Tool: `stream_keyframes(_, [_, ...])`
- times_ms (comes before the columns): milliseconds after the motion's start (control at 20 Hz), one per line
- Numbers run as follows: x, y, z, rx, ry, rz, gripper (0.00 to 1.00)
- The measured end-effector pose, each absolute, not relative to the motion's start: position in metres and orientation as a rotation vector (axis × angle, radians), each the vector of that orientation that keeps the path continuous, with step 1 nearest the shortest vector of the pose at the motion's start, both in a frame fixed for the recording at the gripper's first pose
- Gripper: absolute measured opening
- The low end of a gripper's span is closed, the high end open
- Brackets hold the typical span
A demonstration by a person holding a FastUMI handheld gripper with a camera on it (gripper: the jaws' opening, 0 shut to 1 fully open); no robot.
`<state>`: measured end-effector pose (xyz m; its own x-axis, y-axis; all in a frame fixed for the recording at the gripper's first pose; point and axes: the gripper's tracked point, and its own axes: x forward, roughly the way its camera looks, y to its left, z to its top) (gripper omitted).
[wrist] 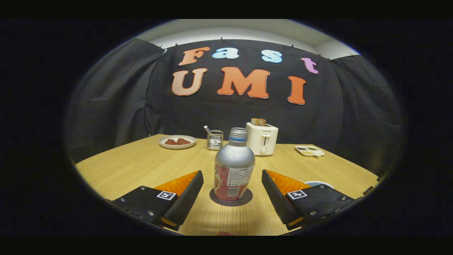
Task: Take the bottle from table, then pour the juice into the cup, finally place the bottle on the coaster
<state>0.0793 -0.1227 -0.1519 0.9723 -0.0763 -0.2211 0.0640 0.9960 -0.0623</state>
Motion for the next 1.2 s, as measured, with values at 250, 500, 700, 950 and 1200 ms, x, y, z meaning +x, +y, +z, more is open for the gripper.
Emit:
stream_keyframes(250, [0.042, -0.12, -0.106, -0.06, 0.136, -0.053, 0.98])
stream_keyframes(500, [0.006, -0.097, -0.067, -0.111, 0.106, -0.019, 0.98])
stream_keyframes(700, [-0.028, -0.087, -0.034, -0.085, 0.067, -0.023, 0.98])
stream_keyframes(950, [-0.073, -0.092, 0.008, -0.082, -0.006, -0.041, 0.97])
stream_keyframes(1200, [-0.103, -0.087, 0.035, -0.046, -0.033, -0.064, 0.97])
